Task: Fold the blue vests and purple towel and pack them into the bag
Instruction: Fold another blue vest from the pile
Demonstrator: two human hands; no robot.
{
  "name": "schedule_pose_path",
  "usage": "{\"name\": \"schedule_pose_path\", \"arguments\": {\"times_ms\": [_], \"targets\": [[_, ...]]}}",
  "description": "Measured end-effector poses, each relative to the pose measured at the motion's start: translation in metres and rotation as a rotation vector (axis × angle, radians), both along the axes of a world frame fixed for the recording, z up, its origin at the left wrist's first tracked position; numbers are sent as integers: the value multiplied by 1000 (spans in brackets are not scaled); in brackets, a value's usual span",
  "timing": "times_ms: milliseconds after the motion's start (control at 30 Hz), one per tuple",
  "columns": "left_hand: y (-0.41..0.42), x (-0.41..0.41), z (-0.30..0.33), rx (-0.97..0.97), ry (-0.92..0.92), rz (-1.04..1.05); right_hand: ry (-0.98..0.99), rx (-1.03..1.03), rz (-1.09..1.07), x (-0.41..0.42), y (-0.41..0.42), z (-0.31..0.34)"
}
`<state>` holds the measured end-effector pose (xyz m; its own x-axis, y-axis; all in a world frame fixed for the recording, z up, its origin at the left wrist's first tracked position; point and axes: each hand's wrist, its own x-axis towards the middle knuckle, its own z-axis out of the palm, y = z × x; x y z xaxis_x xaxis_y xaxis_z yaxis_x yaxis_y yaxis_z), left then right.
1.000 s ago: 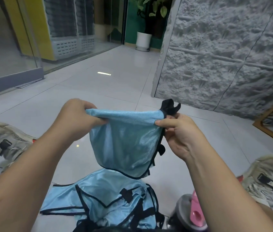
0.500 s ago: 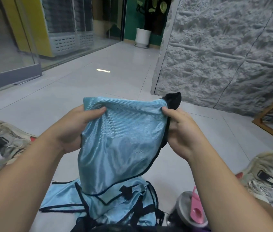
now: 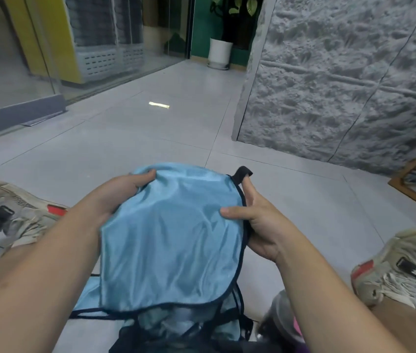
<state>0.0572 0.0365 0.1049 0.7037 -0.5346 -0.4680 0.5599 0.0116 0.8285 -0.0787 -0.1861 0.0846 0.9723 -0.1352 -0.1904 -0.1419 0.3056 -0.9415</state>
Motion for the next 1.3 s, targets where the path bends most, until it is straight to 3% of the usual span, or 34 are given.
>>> {"name": "schedule_pose_path", "arguments": {"times_ms": [100,200,400,633,767,1000,1133,1200,1300], "targets": [[3,-1,-11,-132,213,74,33,130,-164,6,1,-4],[8,-6,-21,-266,216,-25,61,155,-266,8,2,-6],[2,-6,-28,19,-132,-110,156,179,-292,5,-3,-6],[-10,-8,-26,202,-181,-52,360,227,-348,6,-4,-6],[-12,-10,-29,169,-102,-10,359,337,-356,3,1,-8],[-13,-9,-33,143,-46,-1,485,155,-428,13,-2,-21],[-12,-8,-32,84,-64,-39,356,198,-487,13,-4,-18],[-10,-8,-31,110,-103,-72,250,197,-423,9,-7,-14],[-7,-7,-32,194,-194,-127,269,-45,-214,7,-6,-4]]}}
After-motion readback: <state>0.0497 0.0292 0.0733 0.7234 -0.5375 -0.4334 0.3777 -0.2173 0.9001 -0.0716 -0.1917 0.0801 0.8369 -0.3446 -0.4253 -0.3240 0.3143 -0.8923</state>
